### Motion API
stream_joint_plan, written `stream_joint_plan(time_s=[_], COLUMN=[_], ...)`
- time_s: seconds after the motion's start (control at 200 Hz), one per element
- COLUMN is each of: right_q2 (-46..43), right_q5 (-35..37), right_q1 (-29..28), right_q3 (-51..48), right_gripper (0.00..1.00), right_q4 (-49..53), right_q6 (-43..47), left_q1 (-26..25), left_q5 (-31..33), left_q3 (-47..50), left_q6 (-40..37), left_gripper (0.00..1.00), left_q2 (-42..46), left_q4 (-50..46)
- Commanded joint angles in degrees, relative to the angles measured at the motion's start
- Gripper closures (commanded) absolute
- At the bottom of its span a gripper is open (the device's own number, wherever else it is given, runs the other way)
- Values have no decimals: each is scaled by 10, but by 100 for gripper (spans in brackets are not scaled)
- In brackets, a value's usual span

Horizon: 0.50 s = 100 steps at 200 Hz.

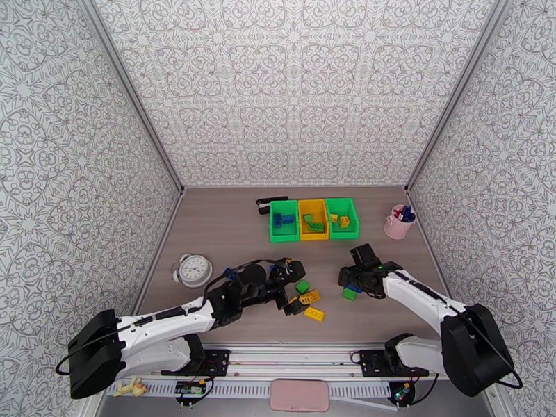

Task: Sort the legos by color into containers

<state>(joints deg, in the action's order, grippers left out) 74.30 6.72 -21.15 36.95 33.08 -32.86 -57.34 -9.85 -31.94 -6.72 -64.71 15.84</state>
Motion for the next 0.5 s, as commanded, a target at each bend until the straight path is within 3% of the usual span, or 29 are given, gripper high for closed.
stream_joint_plan(time_s=[0.0,0.22,0.495], right_q2=[16,63,68], right_q5=[-30,-42,-35], right_q1=[5,8,8], right_q3=[18,35,39], right_gripper=[2,6,28], right_q4=[0,0,7], right_q6=[-21,-23,-26], left_q1=[-3,-4,-4], left_q5=[-3,5,18], left_q3=[14,16,24], left_q6=[-12,-19,-18], left_gripper=[0,0,0], left_q2=[17,19,21], left_q4=[-15,-22,-12])
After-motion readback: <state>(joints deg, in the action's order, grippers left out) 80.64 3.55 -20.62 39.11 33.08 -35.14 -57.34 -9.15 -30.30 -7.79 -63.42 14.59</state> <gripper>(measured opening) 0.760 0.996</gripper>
